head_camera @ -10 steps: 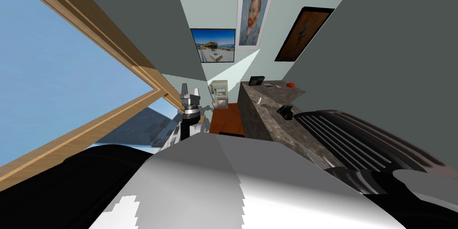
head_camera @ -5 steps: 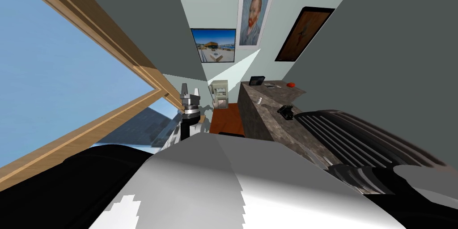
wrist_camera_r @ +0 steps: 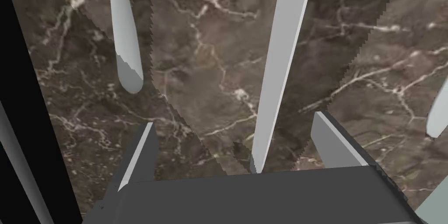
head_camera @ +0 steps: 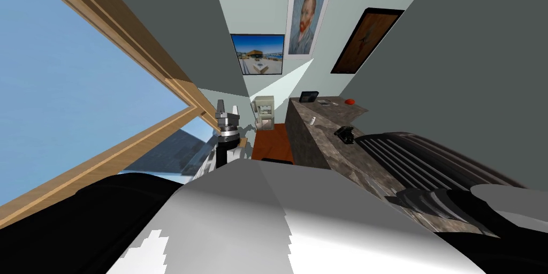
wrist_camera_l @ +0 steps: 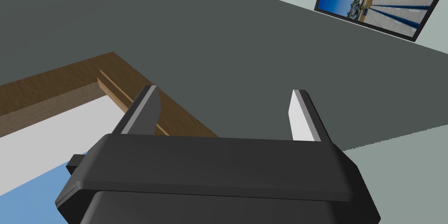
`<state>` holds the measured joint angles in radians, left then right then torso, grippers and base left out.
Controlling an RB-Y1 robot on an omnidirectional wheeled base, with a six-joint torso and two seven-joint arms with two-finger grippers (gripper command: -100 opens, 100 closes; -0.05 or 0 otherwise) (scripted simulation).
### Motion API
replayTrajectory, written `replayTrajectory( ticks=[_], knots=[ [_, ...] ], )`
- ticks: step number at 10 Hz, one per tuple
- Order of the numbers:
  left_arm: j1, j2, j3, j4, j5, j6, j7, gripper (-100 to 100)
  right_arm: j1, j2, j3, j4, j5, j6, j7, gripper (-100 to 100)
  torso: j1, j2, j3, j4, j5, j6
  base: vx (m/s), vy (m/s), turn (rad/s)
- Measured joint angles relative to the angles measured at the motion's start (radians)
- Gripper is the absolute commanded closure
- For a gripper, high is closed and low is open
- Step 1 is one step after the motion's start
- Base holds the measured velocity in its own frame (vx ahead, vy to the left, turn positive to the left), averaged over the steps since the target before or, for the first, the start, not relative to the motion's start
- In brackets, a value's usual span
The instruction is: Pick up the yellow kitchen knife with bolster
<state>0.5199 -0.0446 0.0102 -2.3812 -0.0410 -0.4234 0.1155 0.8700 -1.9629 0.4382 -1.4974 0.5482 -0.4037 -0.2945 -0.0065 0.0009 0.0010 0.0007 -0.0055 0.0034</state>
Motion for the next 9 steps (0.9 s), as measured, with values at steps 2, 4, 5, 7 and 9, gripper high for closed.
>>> replayTrajectory(
  ticks=[2,4,5,7,9],
  knots=[
    [0.0,0.0,0.0,0.0,0.0,0.0,0.0,0,0.0,-0.035,-0.011,0.007,0.01,-0.016,-0.011,-100,0.005,-0.001,-0.001,0.0,0.001,0.0,0.001,0.063,-0.077],
    [0.0,0.0,0.0,0.0,0.0,0.0,0.0,0,0.023,-0.022,0.01,0.003,0.011,-0.021,-0.013,-100,-0.002,0.002,0.001,0.0,-0.001,0.0,-0.015,-0.034,-0.074],
    [0.0,0.0,0.0,0.0,0.0,0.0,0.0,0,0.025,-0.023,0.048,-0.011,-0.032,-0.011,0.004,-100,-0.004,0.002,0.001,0.0,-0.001,0.001,-0.009,-0.042,-0.01],
    [0.0,0.0,0.0,0.0,0.0,0.0,0.0,0,0.045,0.002,0.028,-0.007,0.011,-0.015,-0.023,-100,-0.003,0.001,0.001,0.0,-0.001,0.0,0.003,-0.008,0.019],
    [0.0,0.0,0.0,0.0,0.0,0.0,0.0,0,0.051,0.031,0.017,0.006,0.042,-0.018,-0.045,0,-0.002,0.0,0.0,0.0,0.0,0.0,0.0,0.0,0.0]
  ],
)
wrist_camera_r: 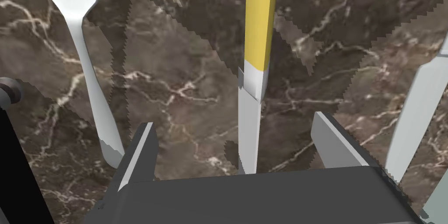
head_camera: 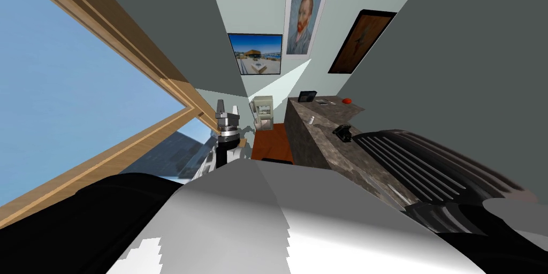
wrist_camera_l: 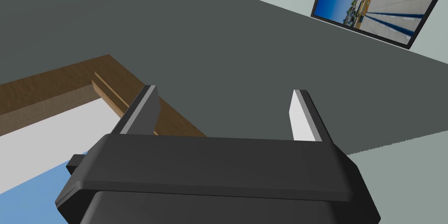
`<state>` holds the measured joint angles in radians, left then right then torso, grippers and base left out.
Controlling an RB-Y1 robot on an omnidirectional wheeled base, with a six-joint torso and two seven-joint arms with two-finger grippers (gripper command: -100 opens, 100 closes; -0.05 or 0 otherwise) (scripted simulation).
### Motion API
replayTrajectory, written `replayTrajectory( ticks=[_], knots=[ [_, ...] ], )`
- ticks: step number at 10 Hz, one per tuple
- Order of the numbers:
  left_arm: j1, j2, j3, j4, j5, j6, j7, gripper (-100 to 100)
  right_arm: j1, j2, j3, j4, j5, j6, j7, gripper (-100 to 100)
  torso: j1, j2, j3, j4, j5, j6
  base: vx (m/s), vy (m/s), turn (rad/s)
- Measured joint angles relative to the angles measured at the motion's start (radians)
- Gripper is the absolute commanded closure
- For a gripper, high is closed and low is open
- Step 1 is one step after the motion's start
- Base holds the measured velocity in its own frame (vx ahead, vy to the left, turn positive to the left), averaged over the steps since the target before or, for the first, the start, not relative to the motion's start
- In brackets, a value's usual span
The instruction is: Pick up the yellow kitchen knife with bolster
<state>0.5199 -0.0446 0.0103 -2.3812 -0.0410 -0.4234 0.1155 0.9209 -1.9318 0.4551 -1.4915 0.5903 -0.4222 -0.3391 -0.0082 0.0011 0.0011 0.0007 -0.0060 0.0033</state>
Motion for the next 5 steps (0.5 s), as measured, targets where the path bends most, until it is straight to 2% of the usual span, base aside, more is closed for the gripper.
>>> replayTrajectory(
  ticks=[1,3,4,5],
  knots=[
    [0.0,0.0,0.0,0.0,0.0,0.0,0.0,0,0.0,0.0,0.0,0.0,0.0,0.0,0.0,-100,0.0,0.0,0.0,0.0,0.0,0.0,0.021,0.009,0.093],
    [0.0,0.0,0.0,0.0,0.0,0.0,0.0,0,0.007,0.032,0.013,0.007,0.007,0.02,0.012,-100,0.001,-0.002,-0.001,0.0,0.0,0.0,0.037,0.018,0.066],
    [0.0,0.0,0.0,0.0,0.0,0.0,0.0,0,0.002,0.058,0.017,0.013,0.042,0.029,-0.002,-100,0.001,-0.002,-0.001,0.0,0.0,0.0,0.041,0.02,0.059],
    [0.0,0.0,0.0,0.0,0.0,0.0,0.0,0,0.021,0.067,0.02,0.017,0.01,0.041,0.025,-100,0.001,-0.002,-0.001,-0.001,0.0,0.0,0.019,0.007,0.009]
  ],
)
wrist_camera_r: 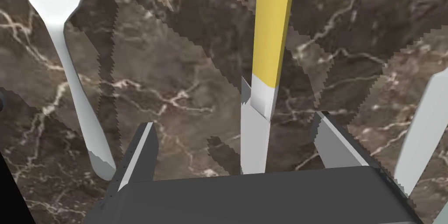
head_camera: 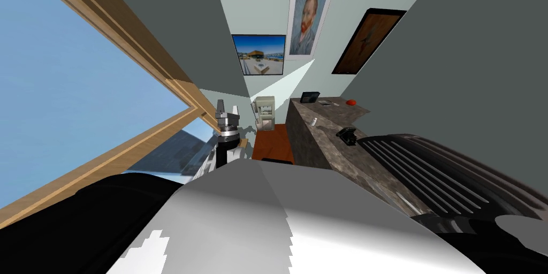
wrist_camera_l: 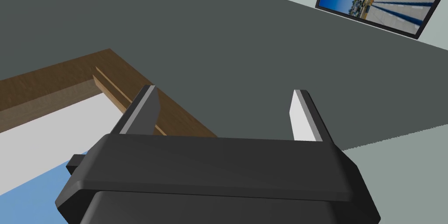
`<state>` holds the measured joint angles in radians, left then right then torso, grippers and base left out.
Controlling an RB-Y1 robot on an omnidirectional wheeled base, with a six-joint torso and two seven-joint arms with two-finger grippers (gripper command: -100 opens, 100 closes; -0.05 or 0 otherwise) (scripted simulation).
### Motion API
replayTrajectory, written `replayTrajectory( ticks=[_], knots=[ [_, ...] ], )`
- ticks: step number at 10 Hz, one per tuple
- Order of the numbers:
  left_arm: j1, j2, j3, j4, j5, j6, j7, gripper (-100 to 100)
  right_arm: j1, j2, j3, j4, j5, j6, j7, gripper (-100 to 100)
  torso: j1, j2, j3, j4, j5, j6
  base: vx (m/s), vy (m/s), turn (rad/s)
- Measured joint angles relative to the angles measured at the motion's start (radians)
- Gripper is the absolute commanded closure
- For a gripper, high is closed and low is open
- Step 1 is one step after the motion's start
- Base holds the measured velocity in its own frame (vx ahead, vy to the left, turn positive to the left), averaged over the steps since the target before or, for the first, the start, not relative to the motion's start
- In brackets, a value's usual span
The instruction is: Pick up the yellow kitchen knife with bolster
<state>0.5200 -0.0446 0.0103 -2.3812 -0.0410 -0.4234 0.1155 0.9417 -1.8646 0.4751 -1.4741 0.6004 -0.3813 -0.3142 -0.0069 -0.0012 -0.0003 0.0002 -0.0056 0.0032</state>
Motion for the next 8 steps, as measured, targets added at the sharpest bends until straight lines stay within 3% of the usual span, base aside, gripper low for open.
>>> replayTrajectory(
  ticks=[1,5,6,7,8],
  knots=[
    [0.0,0.0,0.0,0.0,0.0,0.0,0.0,0,0.002,0.0,0.0,0.0,-0.006,0.003,0.01,100,0.0,0.001,0.0,0.0,0.0,0.0,0.0,0.0,0.0],
    [0.0,0.0,0.0,0.0,0.0,0.0,0.0,0,0.002,0.001,0.0,0.0,-0.005,0.004,0.009,100,-0.003,0.002,0.001,0.0,0.0,0.0,0.0,0.002,-0.001],
    [0.0,0.0,0.0,0.0,0.0,0.0,0.0,0,0.002,0.001,0.0,0.0,-0.005,0.004,0.009,0,-0.003,0.002,0.001,0.0,0.0,0.0,0.0,0.0,0.0],
    [0.0,0.0,0.0,0.0,0.0,0.0,0.0,0,0.002,0.001,0.0,0.0,-0.005,0.004,0.009,100,-0.003,0.002,0.001,0.0,-0.001,0.0,-0.029,-0.013,-0.101],
    [0.0,0.0,0.0,0.0,0.0,0.0,0.0,0,-0.005,-0.013,-0.004,-0.003,-0.004,-0.005,0.003,100,-0.004,0.003,0.002,0.001,0.0,0.0,-0.043,-0.026,-0.093]
  ],
)
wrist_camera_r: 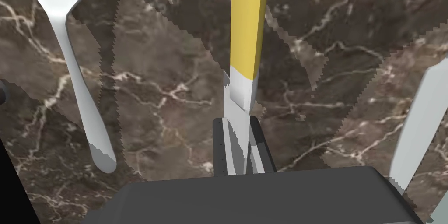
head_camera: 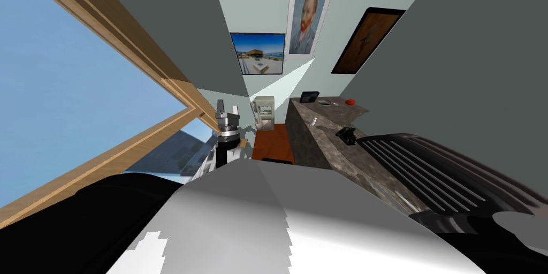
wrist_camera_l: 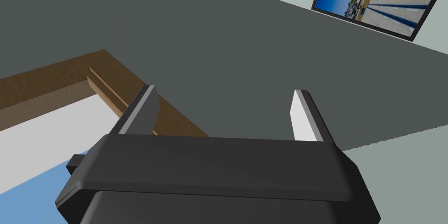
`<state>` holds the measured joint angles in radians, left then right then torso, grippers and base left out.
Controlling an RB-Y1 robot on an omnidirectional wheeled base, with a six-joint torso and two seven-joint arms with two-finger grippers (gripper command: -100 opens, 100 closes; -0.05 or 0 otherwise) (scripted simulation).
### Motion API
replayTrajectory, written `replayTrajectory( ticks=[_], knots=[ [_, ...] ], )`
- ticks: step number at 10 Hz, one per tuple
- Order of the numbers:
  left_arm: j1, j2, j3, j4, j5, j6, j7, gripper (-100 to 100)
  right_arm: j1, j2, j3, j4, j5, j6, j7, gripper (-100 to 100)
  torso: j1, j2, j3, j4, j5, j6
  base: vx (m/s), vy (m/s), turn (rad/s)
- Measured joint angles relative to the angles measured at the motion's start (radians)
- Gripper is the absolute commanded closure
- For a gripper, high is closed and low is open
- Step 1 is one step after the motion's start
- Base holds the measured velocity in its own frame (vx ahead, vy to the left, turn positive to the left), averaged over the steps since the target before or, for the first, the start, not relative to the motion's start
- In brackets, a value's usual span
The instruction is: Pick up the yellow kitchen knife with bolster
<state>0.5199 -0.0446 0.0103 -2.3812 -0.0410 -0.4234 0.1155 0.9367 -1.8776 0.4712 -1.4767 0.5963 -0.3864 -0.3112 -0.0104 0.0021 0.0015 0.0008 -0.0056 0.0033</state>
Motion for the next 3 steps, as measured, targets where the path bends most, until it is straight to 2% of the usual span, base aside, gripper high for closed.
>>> replayTrajectory(
  ticks=[2,3],
  knots=[
    [0.0,0.0,0.0,0.0,0.0,0.0,0.0,0,-0.01,-0.037,-0.013,-0.005,-0.012,-0.027,-0.01,100,0.0,0.002,0.001,0.0,0.001,0.0,-0.038,-0.022,-0.045],
    [0.0,0.0,0.0,0.0,0.0,0.0,0.0,0,-0.012,-0.039,-0.014,-0.004,-0.012,-0.032,-0.012,0,0.001,0.001,0.0,0.0,0.001,0.0,0.0,0.0,0.0]
  ],
)
